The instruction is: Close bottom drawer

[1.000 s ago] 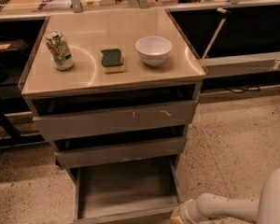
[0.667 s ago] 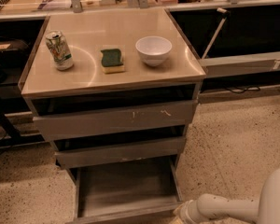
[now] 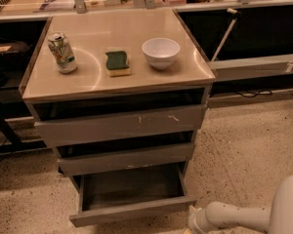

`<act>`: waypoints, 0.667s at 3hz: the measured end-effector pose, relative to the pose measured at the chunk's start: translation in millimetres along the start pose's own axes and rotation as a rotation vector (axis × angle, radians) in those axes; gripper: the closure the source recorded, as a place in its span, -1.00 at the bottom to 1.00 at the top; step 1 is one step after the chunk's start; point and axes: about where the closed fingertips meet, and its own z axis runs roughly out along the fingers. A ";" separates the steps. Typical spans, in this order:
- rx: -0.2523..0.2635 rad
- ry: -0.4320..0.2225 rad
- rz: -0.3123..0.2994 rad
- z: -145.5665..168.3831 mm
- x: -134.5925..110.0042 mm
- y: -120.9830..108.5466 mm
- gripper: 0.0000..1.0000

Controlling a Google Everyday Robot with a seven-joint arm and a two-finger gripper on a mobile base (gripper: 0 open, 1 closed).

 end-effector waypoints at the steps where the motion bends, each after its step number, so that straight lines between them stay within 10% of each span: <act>1: 0.000 0.000 0.000 0.0 0.0 0.0 -0.62; 2: 0.000 0.000 0.000 0.0 0.0 0.0 -0.16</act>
Offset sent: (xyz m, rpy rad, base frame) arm 0.0000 0.0000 0.0000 0.0000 0.0000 0.0000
